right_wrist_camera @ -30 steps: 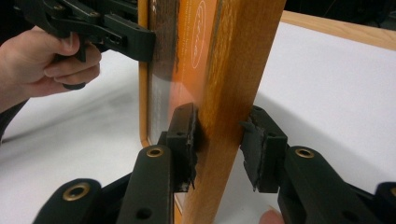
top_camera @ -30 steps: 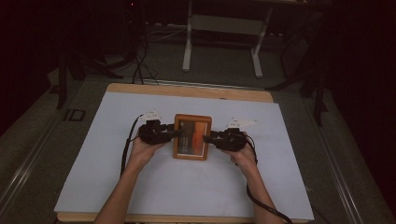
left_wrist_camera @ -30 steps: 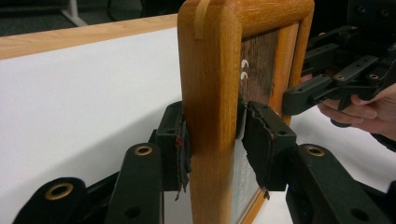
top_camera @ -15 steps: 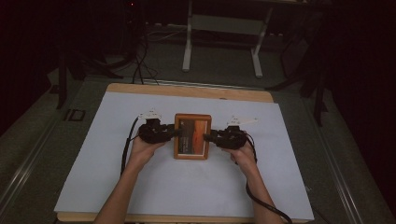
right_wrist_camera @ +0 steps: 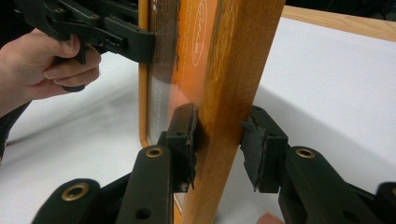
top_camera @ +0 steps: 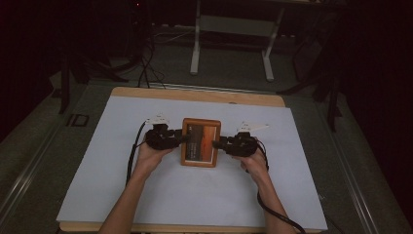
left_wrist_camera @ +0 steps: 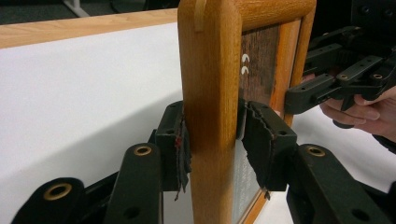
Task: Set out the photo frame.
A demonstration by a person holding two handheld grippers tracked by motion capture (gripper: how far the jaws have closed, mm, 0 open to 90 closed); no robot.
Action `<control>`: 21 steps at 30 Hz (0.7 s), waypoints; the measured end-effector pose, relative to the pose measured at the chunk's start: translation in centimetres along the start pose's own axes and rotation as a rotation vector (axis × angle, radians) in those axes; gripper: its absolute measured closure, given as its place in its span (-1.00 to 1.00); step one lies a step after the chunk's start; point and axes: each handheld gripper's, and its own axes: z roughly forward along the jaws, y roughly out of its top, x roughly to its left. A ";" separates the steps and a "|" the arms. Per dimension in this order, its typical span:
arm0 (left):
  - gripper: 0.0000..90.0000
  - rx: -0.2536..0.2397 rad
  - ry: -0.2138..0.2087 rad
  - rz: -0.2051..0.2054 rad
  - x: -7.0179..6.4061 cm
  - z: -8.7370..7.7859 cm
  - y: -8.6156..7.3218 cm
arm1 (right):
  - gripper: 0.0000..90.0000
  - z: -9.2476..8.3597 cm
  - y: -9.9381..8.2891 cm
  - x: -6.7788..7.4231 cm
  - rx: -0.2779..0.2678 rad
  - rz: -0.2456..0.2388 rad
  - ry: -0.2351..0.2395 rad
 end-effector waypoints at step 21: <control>-0.06 -0.075 0.044 -0.049 -0.1 -4.5 -0.9 | 0.04 -5.1 -0.2 -0.3 -0.049 0.002 -0.088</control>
